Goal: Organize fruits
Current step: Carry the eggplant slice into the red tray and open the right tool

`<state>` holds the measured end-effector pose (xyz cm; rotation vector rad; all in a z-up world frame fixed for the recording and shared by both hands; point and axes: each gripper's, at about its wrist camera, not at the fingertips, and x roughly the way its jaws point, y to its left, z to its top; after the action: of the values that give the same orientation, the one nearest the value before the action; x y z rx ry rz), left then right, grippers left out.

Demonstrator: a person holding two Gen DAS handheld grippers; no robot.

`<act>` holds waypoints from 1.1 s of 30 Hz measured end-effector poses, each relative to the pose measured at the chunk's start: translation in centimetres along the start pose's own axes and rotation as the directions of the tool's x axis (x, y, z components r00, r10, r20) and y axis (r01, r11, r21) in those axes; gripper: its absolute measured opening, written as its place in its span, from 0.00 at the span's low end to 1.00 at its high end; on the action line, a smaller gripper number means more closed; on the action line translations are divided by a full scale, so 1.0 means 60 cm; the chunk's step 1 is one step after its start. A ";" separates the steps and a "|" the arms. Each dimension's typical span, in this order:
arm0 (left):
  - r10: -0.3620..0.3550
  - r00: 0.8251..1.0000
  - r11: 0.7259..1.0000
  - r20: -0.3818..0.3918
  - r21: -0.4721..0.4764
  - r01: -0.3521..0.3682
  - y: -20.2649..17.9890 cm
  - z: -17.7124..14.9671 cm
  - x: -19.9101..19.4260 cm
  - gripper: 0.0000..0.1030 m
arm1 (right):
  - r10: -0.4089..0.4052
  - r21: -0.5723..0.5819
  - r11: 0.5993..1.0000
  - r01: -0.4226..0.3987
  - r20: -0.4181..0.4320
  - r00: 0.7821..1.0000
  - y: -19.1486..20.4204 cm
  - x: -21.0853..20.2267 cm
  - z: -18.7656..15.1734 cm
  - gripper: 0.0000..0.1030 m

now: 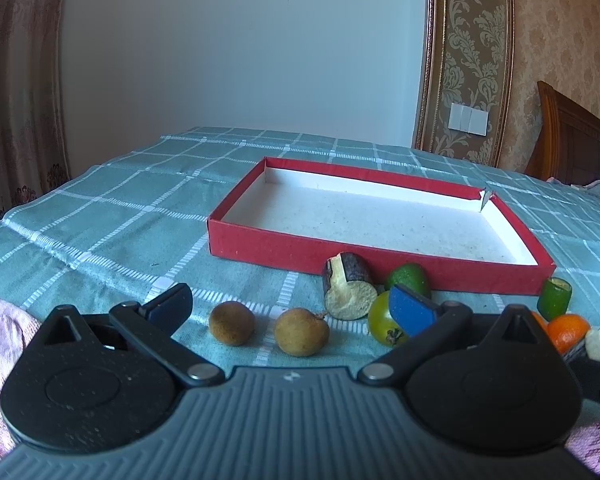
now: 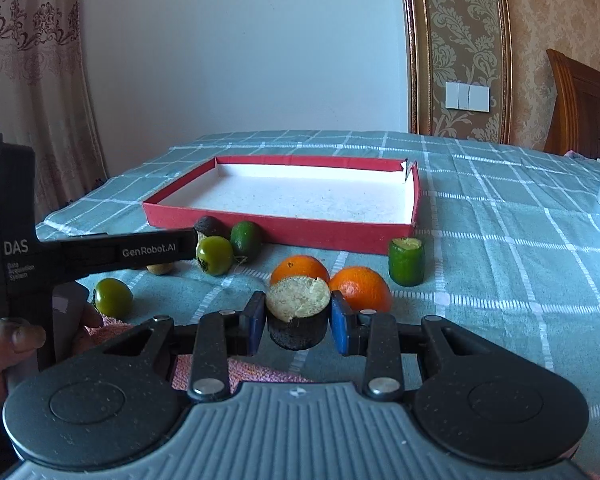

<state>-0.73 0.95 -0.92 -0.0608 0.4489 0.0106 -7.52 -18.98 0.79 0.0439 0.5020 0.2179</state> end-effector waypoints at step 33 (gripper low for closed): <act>-0.024 0.998 0.999 -0.054 -0.027 0.023 0.007 0.005 0.010 1.00 | -0.122 0.094 0.988 0.120 0.020 0.992 -0.113 0.162 0.112 0.61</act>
<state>-0.06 1.37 -0.92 -0.0925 0.5026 -0.0086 5.36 -23.40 1.46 0.1061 0.4875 0.0748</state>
